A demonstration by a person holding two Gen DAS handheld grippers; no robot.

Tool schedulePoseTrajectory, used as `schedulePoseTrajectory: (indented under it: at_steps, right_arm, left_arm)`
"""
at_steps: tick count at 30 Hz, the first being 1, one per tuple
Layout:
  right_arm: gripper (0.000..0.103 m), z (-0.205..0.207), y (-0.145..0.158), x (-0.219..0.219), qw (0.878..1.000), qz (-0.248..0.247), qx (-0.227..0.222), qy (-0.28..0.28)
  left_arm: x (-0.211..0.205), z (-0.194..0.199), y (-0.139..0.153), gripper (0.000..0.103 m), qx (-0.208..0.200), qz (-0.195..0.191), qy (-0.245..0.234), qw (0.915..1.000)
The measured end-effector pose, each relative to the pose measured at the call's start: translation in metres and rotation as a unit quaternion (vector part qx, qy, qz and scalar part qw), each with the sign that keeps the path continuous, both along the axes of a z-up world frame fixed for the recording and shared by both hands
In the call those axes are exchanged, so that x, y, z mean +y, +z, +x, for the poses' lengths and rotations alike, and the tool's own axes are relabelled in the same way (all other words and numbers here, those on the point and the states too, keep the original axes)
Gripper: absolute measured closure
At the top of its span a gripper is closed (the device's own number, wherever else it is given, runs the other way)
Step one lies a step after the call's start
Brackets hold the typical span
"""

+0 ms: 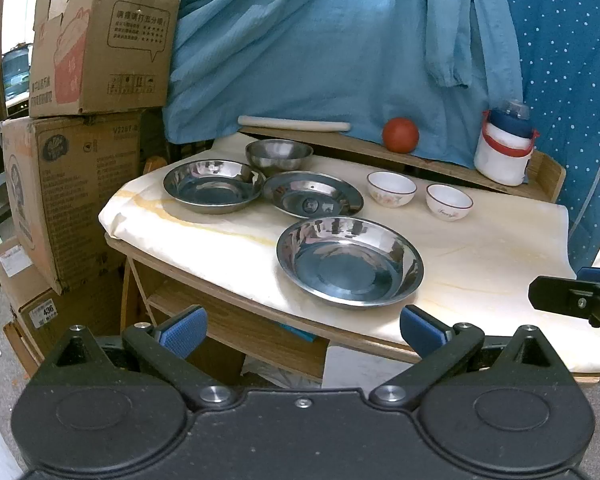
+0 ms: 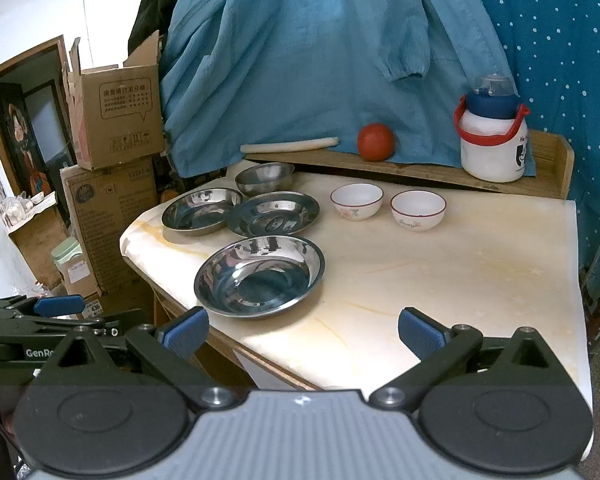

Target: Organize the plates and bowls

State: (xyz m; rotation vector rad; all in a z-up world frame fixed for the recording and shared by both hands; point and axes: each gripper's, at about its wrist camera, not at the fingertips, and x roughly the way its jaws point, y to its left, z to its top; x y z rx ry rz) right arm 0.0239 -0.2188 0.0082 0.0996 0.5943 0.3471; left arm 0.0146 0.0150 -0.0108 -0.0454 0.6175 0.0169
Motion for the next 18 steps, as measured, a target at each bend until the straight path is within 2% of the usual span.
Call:
schedulePoseTrajectory:
  at_steps: [18]
  right_arm:
    - [0.000,0.0005,-0.0024,0.0041,1.000,-0.002,0.002,0.001]
  left_arm:
    - [0.0014,0.0004,-0.0038,0.001,0.003,-0.001,0.002,1.0000]
